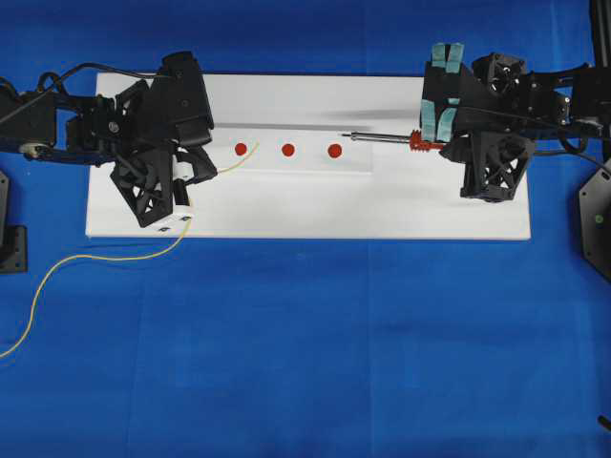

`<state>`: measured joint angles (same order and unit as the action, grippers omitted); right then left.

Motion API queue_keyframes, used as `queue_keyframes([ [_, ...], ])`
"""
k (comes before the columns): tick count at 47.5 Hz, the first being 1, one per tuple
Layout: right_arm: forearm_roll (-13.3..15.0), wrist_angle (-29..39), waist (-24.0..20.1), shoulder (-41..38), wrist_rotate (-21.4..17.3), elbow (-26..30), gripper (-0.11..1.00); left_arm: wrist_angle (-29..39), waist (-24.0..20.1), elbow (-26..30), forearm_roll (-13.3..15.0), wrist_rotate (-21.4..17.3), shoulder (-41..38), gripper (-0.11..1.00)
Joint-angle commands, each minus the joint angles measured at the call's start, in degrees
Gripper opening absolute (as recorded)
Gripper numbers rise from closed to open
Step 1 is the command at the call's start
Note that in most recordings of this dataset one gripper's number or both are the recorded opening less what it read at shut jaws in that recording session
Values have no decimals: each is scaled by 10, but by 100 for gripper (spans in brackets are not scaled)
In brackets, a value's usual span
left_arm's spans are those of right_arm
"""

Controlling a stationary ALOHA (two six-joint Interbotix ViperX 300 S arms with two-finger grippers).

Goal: Touch the tip of the soldering iron to the tip of the solder at the mark.

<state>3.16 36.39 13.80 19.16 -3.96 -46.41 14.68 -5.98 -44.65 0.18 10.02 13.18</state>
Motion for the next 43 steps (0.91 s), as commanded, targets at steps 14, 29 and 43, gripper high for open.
queue_keyframes([
  [14, 4, -4, 1, 7, -2, 5, 6, -4, 17, 74, -2, -6, -40, 2],
  [29, 4, -4, 0, 7, -3, 5, 6, 18, 18, 171, -2, -7, -134, 2],
  [43, 4, -6, 0, 3, -3, 3, 6, 18, 9, 205, -2, -3, -197, 2],
])
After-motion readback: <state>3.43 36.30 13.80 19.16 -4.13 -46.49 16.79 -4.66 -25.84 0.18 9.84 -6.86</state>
